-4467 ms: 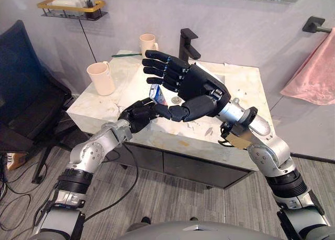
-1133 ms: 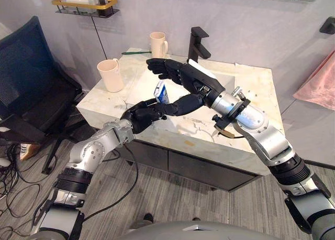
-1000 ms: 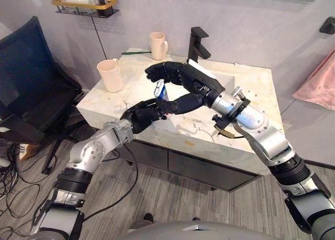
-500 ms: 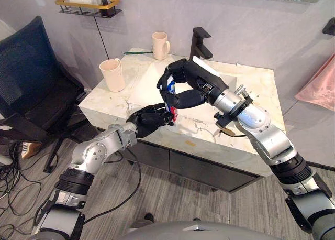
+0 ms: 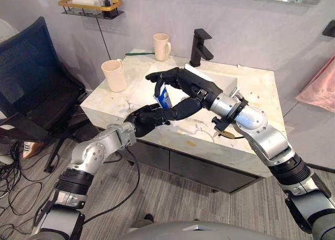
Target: Organize the bathroom.
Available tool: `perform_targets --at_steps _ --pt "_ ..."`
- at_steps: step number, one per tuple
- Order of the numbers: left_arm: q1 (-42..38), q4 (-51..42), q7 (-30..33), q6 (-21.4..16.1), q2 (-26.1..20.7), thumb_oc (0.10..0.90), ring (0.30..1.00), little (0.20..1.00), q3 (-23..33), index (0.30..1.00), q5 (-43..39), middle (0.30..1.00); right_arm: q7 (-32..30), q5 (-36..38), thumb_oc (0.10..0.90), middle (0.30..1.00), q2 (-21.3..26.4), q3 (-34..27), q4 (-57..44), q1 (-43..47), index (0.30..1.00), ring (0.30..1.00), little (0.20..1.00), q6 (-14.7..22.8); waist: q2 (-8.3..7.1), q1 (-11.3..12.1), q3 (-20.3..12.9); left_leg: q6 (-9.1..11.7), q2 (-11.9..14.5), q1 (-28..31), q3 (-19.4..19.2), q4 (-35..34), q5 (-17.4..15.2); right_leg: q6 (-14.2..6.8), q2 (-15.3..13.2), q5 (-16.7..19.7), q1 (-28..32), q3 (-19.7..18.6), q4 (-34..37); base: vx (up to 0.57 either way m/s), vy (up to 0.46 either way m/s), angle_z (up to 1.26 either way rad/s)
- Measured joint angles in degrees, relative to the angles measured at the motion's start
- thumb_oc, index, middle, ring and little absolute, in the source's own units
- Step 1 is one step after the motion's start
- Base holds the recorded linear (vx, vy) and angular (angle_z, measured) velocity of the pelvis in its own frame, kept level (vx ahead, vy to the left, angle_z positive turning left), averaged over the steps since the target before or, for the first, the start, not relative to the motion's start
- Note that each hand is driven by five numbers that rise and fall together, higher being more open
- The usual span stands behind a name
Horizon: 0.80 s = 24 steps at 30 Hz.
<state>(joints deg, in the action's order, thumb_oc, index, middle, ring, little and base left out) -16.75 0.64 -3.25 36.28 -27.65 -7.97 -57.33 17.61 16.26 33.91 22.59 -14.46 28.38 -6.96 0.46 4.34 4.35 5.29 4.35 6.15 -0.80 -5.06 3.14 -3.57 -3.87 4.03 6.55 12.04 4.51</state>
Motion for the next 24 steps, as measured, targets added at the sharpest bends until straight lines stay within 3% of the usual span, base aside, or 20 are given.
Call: perform_targets --at_steps 24 --pt "0.01 -0.01 -0.01 -0.03 -0.06 0.4 0.3 0.3 0.22 0.3 0.99 0.3 0.58 -0.16 0.8 0.9 0.01 -0.1 0.01 -0.02 0.9 0.9 0.9 0.0 0.0 -0.16 0.0 -0.01 0.0 0.13 -0.12 0.01 0.0 0.0 0.0 0.0 0.03 -0.12 0.0 0.0 0.0 0.0"
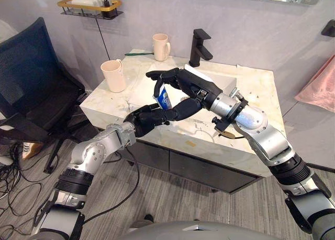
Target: Organize the bathroom.
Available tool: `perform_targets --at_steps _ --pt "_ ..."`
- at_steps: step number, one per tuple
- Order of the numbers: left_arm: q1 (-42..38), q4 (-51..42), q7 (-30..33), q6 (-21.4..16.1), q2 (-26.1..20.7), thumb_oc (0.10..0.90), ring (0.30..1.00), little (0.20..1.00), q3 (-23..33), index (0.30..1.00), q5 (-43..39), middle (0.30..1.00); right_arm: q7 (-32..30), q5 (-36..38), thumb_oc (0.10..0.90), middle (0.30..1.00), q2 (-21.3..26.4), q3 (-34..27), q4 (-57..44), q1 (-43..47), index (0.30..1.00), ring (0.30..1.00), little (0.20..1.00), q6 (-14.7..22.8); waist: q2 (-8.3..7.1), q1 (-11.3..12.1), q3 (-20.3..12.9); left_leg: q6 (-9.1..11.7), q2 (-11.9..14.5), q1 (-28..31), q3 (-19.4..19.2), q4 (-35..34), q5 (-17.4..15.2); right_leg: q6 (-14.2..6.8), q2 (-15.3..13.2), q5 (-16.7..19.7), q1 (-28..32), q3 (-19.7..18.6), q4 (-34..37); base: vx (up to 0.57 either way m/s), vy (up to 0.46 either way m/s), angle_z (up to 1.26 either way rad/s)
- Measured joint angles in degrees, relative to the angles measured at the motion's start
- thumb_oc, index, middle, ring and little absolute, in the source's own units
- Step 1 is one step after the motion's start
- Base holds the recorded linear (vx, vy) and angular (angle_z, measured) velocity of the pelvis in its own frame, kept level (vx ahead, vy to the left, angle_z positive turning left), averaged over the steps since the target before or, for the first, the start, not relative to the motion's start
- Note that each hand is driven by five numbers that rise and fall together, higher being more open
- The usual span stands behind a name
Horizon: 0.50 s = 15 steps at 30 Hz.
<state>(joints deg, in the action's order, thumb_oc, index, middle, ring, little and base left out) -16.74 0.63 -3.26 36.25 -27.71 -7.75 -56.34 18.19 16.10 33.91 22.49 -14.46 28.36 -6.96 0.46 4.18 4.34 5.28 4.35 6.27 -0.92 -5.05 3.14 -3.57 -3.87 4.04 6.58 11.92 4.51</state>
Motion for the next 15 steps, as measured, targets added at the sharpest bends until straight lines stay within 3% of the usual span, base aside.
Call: perform_targets --at_steps 15 --pt "1.24 -0.03 -0.64 0.01 -0.12 0.4 0.3 0.3 1.96 0.3 0.34 0.3 -0.03 -0.06 0.8 0.9 0.14 -0.29 -0.02 0.0 0.9 0.9 0.9 0.02 0.03 -1.15 -0.02 -0.07 0.0 0.03 -0.15 -0.02 -0.05 0.0 0.0 0.0 0.05 -0.19 0.0 0.0 0.0 0.0"
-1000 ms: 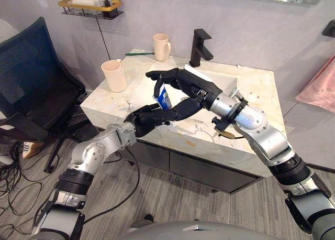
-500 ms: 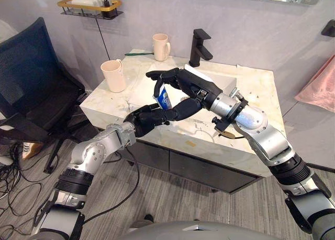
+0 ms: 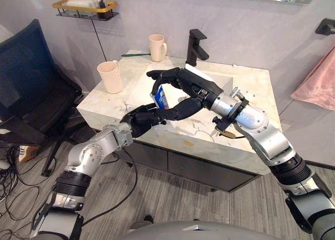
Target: Organize the bathroom.
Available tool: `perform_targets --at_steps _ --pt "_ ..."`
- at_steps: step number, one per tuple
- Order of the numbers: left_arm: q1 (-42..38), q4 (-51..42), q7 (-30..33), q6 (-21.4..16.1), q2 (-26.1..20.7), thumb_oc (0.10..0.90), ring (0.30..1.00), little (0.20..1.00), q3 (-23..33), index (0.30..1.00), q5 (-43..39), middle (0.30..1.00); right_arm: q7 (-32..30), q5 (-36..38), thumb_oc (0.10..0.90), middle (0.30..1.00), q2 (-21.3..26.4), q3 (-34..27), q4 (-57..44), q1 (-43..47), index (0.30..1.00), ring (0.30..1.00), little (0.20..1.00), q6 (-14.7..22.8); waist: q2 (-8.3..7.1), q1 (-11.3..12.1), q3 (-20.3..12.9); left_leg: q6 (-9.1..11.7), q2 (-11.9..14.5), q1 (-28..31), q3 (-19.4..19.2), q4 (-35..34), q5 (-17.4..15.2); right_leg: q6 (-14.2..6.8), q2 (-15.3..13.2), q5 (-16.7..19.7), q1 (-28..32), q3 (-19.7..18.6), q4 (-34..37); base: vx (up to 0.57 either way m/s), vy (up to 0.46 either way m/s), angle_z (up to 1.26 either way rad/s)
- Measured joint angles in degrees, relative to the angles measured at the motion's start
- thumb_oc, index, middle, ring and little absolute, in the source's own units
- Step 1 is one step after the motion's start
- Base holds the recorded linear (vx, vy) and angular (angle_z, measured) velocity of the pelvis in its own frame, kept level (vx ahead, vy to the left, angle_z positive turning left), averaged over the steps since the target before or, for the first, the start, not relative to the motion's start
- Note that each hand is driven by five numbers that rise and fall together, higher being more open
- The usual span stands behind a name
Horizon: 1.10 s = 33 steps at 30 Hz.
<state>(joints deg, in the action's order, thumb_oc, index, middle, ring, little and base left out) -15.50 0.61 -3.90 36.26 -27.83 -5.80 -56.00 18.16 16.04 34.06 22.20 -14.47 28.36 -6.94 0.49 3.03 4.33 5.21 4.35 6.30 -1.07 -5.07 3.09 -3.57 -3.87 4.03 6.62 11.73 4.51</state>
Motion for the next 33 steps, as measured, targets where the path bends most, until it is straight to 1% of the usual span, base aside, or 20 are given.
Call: perform_targets --at_steps 4,5,6,8,9,13,17,27,28,29,33 --pt "0.01 0.0 -0.07 0.0 -0.01 0.4 0.3 0.3 0.0 0.3 -0.01 0.3 0.01 0.02 0.8 0.9 0.0 0.0 0.0 0.0 0.9 0.9 0.9 0.0 0.03 0.03 -0.02 0.0 0.0 0.01 0.0 0.01 0.0 0.0 0.0 0.0 0.0 -0.01 0.0 0.0 0.0 0.0" --pt "0.01 0.0 -0.07 0.0 -0.01 0.4 0.3 0.3 0.0 0.3 -0.01 0.3 0.01 0.04 0.778 0.867 0.0 0.01 0.0 0.0 0.867 0.867 0.867 0.0 0.03 0.03 -0.02 0.0 0.0 0.01 0.0 0.01 0.0 0.0 0.0 0.0 0.0 -0.01 0.0 0.0 0.0 0.0" --pt "0.01 0.0 -0.07 0.0 -0.01 0.4 0.3 0.3 -0.01 0.3 -0.01 0.3 0.01 0.04 0.745 0.818 0.0 0.01 0.0 0.0 0.818 0.818 0.818 0.0 0.03 0.03 -0.02 0.0 0.0 0.01 0.0 0.01 0.0 0.0 0.0 0.0 0.0 -0.01 0.0 0.0 0.0 0.0" --pt "0.01 0.0 -0.05 0.0 -0.01 0.4 0.3 0.3 -0.01 0.3 0.0 0.3 0.02 0.06 0.425 0.338 -0.01 0.01 0.0 0.0 0.338 0.338 0.338 0.0 0.04 0.03 -0.02 0.0 0.0 0.01 0.0 0.02 0.0 0.0 0.0 0.0 0.0 -0.01 0.0 0.0 0.0 0.0" --pt "0.01 0.0 -0.05 0.0 -0.01 0.4 0.3 0.3 0.0 0.3 0.0 0.3 0.03 0.07 0.4 0.3 0.0 0.01 0.0 0.0 0.3 0.3 0.3 0.0 0.04 0.03 -0.02 0.0 0.0 0.01 0.0 0.02 0.0 0.0 0.0 0.0 0.0 0.0 0.0 0.0 0.0 0.0" --pt "0.01 0.0 -0.06 0.0 0.0 0.4 0.3 0.3 -0.02 0.3 0.03 0.3 0.03 0.08 0.4 0.3 -0.04 0.0 0.0 0.01 0.3 0.3 0.3 0.0 0.05 0.09 -0.03 0.0 0.0 0.0 0.01 0.02 0.0 0.0 0.0 0.0 0.01 0.0 0.0 0.0 0.0 0.0" --pt "0.31 -0.5 -1.94 0.25 0.04 0.4 0.3 0.3 -1.13 0.3 -0.09 0.3 -2.09 -0.14 0.4 0.3 0.0 -0.44 0.27 0.01 0.3 0.3 0.3 -0.07 0.06 0.6 -0.03 -0.01 -0.02 0.01 0.03 0.02 -0.01 0.01 -0.01 0.0 0.0 0.0 0.0 0.0 0.0 0.0" --pt "0.34 -0.55 -2.05 0.32 0.26 0.4 0.3 0.3 -1.21 0.3 -0.1 0.3 -2.33 -0.16 0.4 0.3 0.03 -0.44 0.27 0.01 0.3 0.3 0.3 -0.17 0.08 1.24 -0.04 -0.01 -0.02 0.02 0.05 0.03 -0.01 0.01 0.0 0.0 -0.01 0.01 0.0 0.0 0.0 0.0" --pt "0.35 -0.55 -2.05 0.32 0.26 0.552 0.528 0.528 -1.21 0.528 -0.09 0.528 -2.33 -0.16 0.4 0.3 0.04 -0.44 0.27 0.01 0.3 0.3 0.3 -0.17 0.08 1.27 -0.04 -0.02 -0.02 0.02 0.05 0.02 -0.01 0.01 0.0 0.0 -0.01 0.01 0.0 0.0 0.0 0.0" --pt "0.35 -0.55 -2.05 0.32 0.26 0.8 0.9 0.9 -1.21 0.9 -0.07 0.9 -2.33 -0.16 0.4 0.3 0.04 -0.44 0.27 0.01 0.3 0.3 0.3 -0.17 0.08 1.28 -0.04 -0.02 -0.02 0.02 0.05 0.04 -0.01 0.01 0.0 0.0 -0.01 0.01 0.0 0.0 0.0 0.0" --pt "0.35 -0.55 -1.85 0.33 0.23 0.8 0.9 0.9 -1.21 0.9 -0.03 0.9 -2.46 -0.17 0.4 0.3 0.05 -0.46 0.4 0.01 0.3 0.3 0.3 -0.52 0.08 1.42 -0.04 -0.02 -0.02 0.02 0.08 0.04 -0.01 0.01 0.0 0.0 -0.01 0.03 0.0 0.0 0.0 0.0"
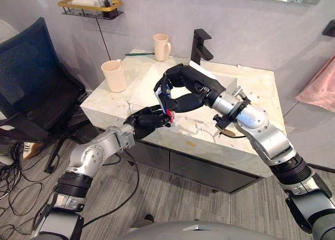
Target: Organize the bathroom.
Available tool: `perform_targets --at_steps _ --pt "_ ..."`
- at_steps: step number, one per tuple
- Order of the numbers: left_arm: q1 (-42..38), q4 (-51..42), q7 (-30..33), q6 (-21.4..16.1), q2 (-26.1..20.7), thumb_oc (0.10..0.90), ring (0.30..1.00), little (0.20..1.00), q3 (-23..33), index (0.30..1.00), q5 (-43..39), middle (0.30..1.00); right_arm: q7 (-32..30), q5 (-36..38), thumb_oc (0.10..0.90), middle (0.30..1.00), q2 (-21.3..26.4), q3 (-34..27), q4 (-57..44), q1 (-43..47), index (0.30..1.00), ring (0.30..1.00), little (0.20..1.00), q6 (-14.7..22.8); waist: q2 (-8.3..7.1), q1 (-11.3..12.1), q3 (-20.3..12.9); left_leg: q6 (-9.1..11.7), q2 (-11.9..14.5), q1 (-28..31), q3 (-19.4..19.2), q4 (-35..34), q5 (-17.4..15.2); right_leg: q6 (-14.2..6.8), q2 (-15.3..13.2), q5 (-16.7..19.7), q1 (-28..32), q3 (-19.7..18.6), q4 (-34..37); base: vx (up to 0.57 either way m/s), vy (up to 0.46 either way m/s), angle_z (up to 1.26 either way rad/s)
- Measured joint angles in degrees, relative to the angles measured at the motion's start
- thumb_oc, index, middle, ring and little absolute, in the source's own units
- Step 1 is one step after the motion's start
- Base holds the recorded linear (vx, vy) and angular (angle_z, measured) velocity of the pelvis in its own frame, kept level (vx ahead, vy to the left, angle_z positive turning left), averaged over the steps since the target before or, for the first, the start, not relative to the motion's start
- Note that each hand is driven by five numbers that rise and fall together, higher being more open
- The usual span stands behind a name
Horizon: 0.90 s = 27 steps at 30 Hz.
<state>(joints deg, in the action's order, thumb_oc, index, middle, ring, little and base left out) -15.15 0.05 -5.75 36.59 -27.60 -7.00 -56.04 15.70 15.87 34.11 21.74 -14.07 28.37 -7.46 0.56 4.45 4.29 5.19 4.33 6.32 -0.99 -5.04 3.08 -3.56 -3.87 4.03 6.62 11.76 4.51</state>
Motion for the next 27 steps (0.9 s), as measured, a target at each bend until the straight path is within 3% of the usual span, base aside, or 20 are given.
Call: perform_targets --at_steps 9,18,24,27 --pt "1.11 -2.11 -1.78 1.64 -0.23 0.8 0.9 0.9 1.45 0.9 2.73 0.9 0.25 0.17 0.4 0.3 0.0 -1.39 -0.31 -0.18 0.3 0.3 0.3 0.03 0.04 -0.12 0.01 -0.06 0.03 -0.03 0.01 -0.06 -0.11 0.01 0.0 -0.02 0.18 0.14 0.0 0.0 0.0 0.0" --pt "8.65 -6.94 -4.1 2.24 -4.01 0.8 0.9 0.9 10.38 0.9 5.52 0.9 1.49 0.1 0.4 0.3 2.25 -2.24 -1.88 -3.88 0.3 0.3 0.3 0.07 0.57 1.64 0.34 0.0 -0.01 -0.4 1.14 -0.05 -0.29 0.15 -0.02 -0.6 0.41 1.15 0.0 0.0 0.005 0.07" --pt "13.98 -7.11 0.85 -1.75 -4.11 0.8 0.9 0.9 17.41 0.9 6.96 0.9 1.4 0.06 0.4 0.3 2.22 -3.72 -1.93 -5.3 0.3 0.3 0.3 0.08 0.57 3.55 0.38 0.06 -0.11 -1.16 2.6 -0.04 -0.25 0.08 -0.05 -1.05 0.43 2.54 0.0 0.0 0.012 0.11" --pt "16.75 -7.49 2.31 -1.84 -3.42 0.8 0.9 0.9 20.51 0.9 6.73 0.9 1.34 -0.04 0.4 0.3 2.15 -5.45 -2.5 -6.35 0.3 0.3 0.3 0.21 0.51 4.33 0.43 0.07 -0.22 -1.32 2.9 -0.01 -0.25 0.04 -0.14 -1.14 0.41 2.86 0.0 -0.01 0.01 0.05"
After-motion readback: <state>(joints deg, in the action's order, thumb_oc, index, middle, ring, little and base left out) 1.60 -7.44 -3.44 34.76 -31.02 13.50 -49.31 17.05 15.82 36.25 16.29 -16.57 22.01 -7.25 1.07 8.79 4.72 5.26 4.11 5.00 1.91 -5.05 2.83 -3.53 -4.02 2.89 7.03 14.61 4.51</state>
